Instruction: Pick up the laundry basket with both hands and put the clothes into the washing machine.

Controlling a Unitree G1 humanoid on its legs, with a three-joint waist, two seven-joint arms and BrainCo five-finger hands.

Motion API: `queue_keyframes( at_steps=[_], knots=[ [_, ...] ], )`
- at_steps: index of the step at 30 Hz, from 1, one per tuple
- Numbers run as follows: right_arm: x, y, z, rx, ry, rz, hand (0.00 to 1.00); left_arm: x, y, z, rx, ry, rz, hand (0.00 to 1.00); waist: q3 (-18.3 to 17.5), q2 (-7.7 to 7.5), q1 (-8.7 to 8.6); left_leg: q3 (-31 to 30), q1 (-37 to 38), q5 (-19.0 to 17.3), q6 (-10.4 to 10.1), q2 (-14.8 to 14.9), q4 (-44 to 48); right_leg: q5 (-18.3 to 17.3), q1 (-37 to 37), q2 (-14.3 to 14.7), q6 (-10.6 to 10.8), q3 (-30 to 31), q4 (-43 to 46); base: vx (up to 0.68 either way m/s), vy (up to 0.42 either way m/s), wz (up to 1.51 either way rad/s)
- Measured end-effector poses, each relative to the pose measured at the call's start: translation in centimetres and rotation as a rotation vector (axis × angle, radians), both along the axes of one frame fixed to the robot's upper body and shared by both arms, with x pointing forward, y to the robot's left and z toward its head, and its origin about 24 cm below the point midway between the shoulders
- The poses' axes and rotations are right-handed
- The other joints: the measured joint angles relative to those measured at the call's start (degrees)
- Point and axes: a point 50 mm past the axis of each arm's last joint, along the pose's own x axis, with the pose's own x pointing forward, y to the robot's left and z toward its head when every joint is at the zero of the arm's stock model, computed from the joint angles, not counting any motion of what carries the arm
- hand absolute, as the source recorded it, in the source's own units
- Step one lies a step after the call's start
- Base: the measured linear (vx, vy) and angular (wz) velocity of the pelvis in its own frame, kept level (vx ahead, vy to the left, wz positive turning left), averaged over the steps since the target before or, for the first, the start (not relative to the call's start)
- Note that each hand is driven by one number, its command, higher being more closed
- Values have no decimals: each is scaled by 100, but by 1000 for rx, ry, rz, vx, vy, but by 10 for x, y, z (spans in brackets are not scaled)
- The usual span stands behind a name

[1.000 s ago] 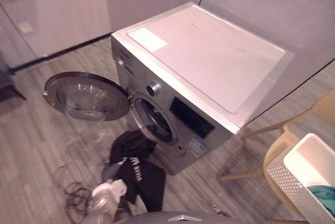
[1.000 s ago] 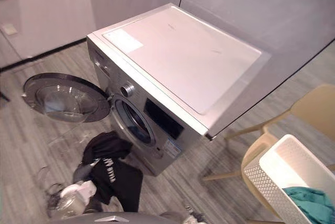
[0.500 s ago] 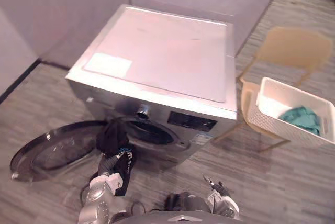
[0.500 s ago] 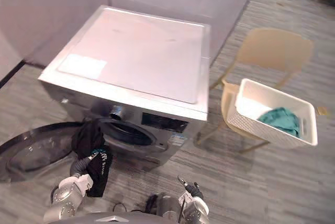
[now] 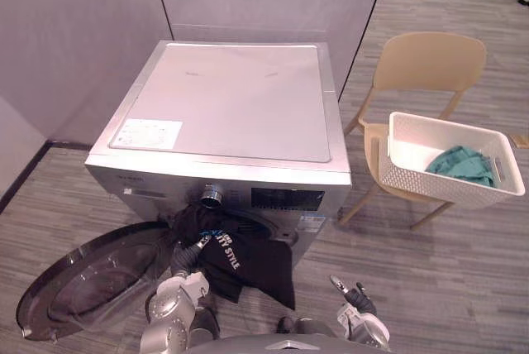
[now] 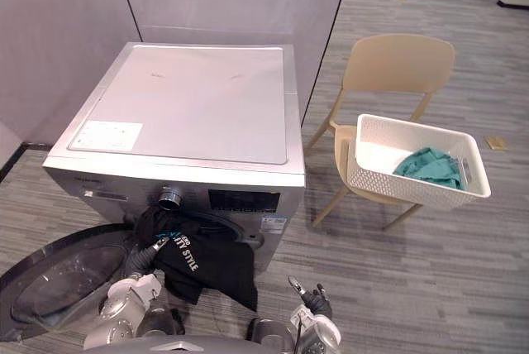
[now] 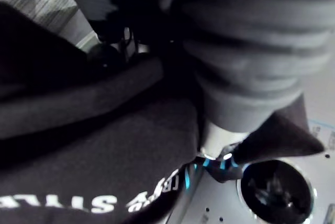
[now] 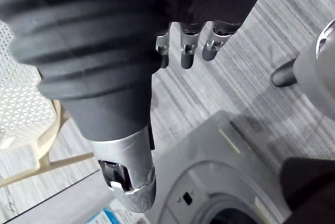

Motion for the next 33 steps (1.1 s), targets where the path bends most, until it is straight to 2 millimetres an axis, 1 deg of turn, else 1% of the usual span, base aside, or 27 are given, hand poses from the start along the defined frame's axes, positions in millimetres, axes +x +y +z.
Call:
queue_keyframes(
  at_steps=[1,2,3,4,5,6,7,8,9,10,11,12,15,17,18,20,21,23,25,26,27,28,29,30,31,32,33],
  knots=[
    [2,3,2,-2,-11,20,0,-2,0,2,0,-5,0,100,-16,27,15,-371,101,84,-89,-58,-926,-112,-177,-100,198,156,240,91,238,-46],
    [2,3,2,-3,-9,27,0,-3,0,1,-1,-1,-1,100,-44,72,24,-468,146,145,-143,-59,-1191,-165,-253,-133,286,215,347,179,431,-56],
    [2,2,2,-8,-9,34,0,-6,-2,0,-4,10,-5,100,-102,219,14,-522,247,377,-113,-69,-1617,-289,-415,-167,493,330,584,157,339,-38],
    [4,2,2,-8,-11,38,0,-7,-2,-1,-3,11,-7,100,-101,258,-4,-506,302,204,-537,-82,-1720,-341,-517,-226,593,375,740,223,499,-29],
    [9,8,3,2,-21,52,0,-3,1,2,7,0,-1,100,-26,104,-49,-325,255,191,-591,-283,-1619,-355,-707,-477,753,532,1007,125,311,-23],
    [14,18,5,17,-40,86,0,2,4,8,20,-33,-2,100,100,-82,-35,-121,67,78,-449,-450,-1402,-84,-996,-674,896,770,1094,104,415,-32],
    [26,26,9,31,-71,126,0,7,4,13,28,-60,-13,100,224,-127,15,83,-200,-7,-355,-461,-1141,180,-1248,-707,944,940,1075,46,308,-39],
    [33,29,12,33,-91,140,0,8,4,14,33,-63,-23,100,268,-185,25,159,-313,-34,-308,-462,-1067,265,-1343,-719,971,992,1044,70,341,-43],
    [47,32,21,32,-140,160,0,13,2,17,37,-81,-42,100,450,-177,26,275,-448,-71,-247,-456,-972,400,-1454,-734,1003,1054,928,31,205,-38],
    [56,33,27,27,-181,169,0,18,0,20,35,-100,-48,100,603,-163,18,332,-526,-132,-213,-431,-866,490,-1519,-733,1046,1068,865,27,209,-45],
    [63,33,36,21,-229,180,0,23,-1,23,34,-119,-51,100,742,-114,17,377,-700,-253,-203,-329,-627,528,-1646,-697,1072,1078,883,-19,141,-40],
    [66,33,40,15,-252,186,0,25,-2,25,34,-129,-54,100,770,-81,11,393,-886,-349,-201,-229,-428,528,-1813,-639,1072,1088,952,-6,108,-36],
    [76,33,56,-18,-326,214,0,38,-9,35,24,-179,-80,100,1028,-102,0,388,-1294,-492,-214,-32,-64,513,-2267,-534,1070,1077,1242,-28,41,-20],
    [83,30,71,-40,-399,213,0,50,-20,45,18,-228,-127,100,1195,-98,-18,342,-1729,-642,-221,112,258,412,-2762,-456,1038,1081,1598,-75,-1,-13],
    [84,29,74,-44,-412,212,0,53,-24,47,16,-239,-141,100,1216,-98,-20,322,-1833,-694,-232,145,319,377,-2882,-440,1036,1084,1676,-82,4,-7],
    [88,28,86,-49,-475,199,0,66,-37,59,12,-290,-192,100,1432,-117,-59,228,-2175,-783,-230,222,585,282,-3251,-423,1010,1083,2027,-79,-6,-1],
    [89,28,89,-41,-492,188,0,68,-40,62,11,-299,-204,100,1458,-120,-62,214,-2266,-814,-234,236,652,264,-3347,-408,1001,1084,2097,-81,-32,-3],
    [93,29,101,-31,-548,163,0,80,-50,75,17,-348,-234,100,1645,-129,-109,112,-2640,-888,-225,327,957,179,-3731,-361,992,1103,2480,-77,-46,-2],
    [95,30,108,-29,-582,149,0,92,-58,89,26,-398,-256,100,1752,-138,-96,65,-2926,-958,-236,380,1184,133,-4048,-346,982,1110,2749,-80,-43,-3],
    [96,30,110,-27,-588,147,0,95,-59,92,33,-410,-257,100,1757,-139,-97,59,-3021,-965,-227,398,1238,122,-4144,-341,980,1120,2810,-112,-54,-6],
    [97,30,114,-28,-610,142,0,105,-61,102,48,-439,-253,100,1809,-134,-99,31,-3225,-989,-228,429,1382,103,-4368,-319,971,1152,2961,-116,-61,-8],
    [98,29,118,-32,-628,138,0,115,-61,112,58,-465,-238,100,1896,-136,-101,14,-3358,-1027,-228,472,1513,97,-4522,-280,971,1197,3080,-117,-65,-14],
    [98,29,119,-25,-636,130,0,119,-60,117,66,-477,-224,100,1928,-133,-100,14,-3438,-1044,-222,516,1586,97,-4600,-249,970,1220,3130,-104,-50,-22],
    [99,28,123,-20,-653,107,0,129,-57,131,75,-514,-190,100,1985,-136,-120,-2,-3604,-1098,-236,584,1728,98,-4776,-196,970,1253,3222,-101,-46,-25],
    [99,27,125,-20,-666,87,0,138,-52,144,89,-550,-151,100,2021,-136,-156,-20,-3806,-1121,-225,644,1872,100,-4967,-141,968,1281,3316,-97,-42,-22],
    [99,26,126,-23,-669,80,0,142,-48,151,96,-567,-132,100,2044,-145,-174,-29,-3887,-1127,-225,668,1919,102,-5059,-129,967,1298,3362,-87,-54,-20],
    [99,26,126,-22,-671,71,0,152,-38,166,109,-604,-83,100,2070,-160,-191,-16,-4055,-1141,-226,735,2024,120,-5254,-68,963,1338,3425,-80,-60,-27]
  ],
)
